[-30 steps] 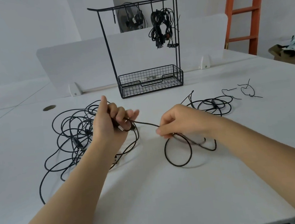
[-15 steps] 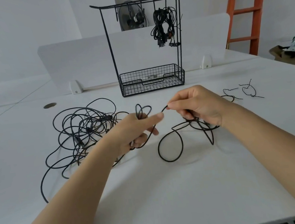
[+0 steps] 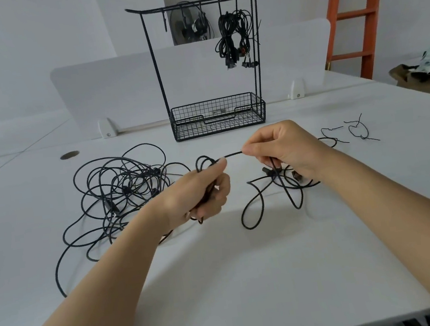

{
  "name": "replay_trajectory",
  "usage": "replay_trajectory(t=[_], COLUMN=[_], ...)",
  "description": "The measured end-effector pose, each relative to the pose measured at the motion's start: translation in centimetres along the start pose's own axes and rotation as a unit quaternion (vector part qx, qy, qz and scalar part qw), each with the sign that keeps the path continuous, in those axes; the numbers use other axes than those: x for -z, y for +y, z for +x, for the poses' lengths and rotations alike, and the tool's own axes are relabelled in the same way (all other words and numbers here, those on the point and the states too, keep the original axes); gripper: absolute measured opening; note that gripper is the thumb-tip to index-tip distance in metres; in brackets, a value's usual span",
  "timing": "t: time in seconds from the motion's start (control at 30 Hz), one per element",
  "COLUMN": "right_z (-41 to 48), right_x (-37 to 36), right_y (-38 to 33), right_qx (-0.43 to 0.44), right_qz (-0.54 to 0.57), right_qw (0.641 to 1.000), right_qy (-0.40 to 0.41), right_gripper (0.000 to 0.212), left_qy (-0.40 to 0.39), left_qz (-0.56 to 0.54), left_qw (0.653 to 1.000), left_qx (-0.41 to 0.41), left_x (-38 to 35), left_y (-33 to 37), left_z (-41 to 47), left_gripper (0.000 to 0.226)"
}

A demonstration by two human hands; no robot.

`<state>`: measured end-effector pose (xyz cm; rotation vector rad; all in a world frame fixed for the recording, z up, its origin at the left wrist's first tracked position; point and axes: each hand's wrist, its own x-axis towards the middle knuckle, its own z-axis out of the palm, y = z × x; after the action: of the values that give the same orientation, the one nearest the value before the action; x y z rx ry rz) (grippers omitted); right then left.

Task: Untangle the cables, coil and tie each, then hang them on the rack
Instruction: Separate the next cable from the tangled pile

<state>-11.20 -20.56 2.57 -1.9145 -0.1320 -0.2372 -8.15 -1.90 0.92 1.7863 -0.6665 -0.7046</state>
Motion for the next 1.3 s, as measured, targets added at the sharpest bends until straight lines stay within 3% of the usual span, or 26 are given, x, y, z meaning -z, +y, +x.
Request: replay_trajectory(t=[0.2,0.37,0.53,0.77,0.87,1.03,1.2,1.3], right_z=[0.3,-0.5,-1.0,-0.5,-0.2,0.0,-0.2,-0.2], right_x=[-0.1,-2.1,-3.3,-1.8,-0.7,-0.3,-0.8,-1.0], right_y=[0.6,0.0,-0.3,0.2,0.2,0.1,-0.1,0.0], right_qx=[-0.03,-0.007,0.024,-0.044,-0.064,-0.055,-0.053,-0.056], right_qz=[0.011,-0.028,-0.046,-0.02,0.041,0.266,0.292,0.281], right_qw=[0.999,0.999,0.997,0.996,0.995,0.96,0.95,0.952], right_qy=[0.045,-0.024,-0.06,-0.08,-0.071,-0.065,-0.092,-0.104], right_gripper=[0.013,0.015,0.016,0.013,0.015,0.015,0.02,0.018], left_qy=[0.128,0.23,0.244,0.228,0.234,0.219,0.115,0.052], left_qz=[-0.046,-0.188,-0.314,-0.408,-0.373,-0.217,-0.046,0.054], left_qw=[0.987,0.947,0.907,0.874,0.894,0.95,0.99,0.994], left_qx=[-0.089,-0.124,-0.141,-0.134,-0.08,0.052,0.073,0.085], left_x=[0.2,0.2,0.5,0.5,0.6,0.9,0.0,-0.3], left_y=[-0.5,-0.2,0.0,0.3,0.3,-0.1,0.4,0.4], left_z=[0.5,0.9,1.1,0.9,0.8,0.7,0.2,0.0], left_gripper=[0.048,0.051,0.069,0.064,0.049,0.044,0.05,0.062])
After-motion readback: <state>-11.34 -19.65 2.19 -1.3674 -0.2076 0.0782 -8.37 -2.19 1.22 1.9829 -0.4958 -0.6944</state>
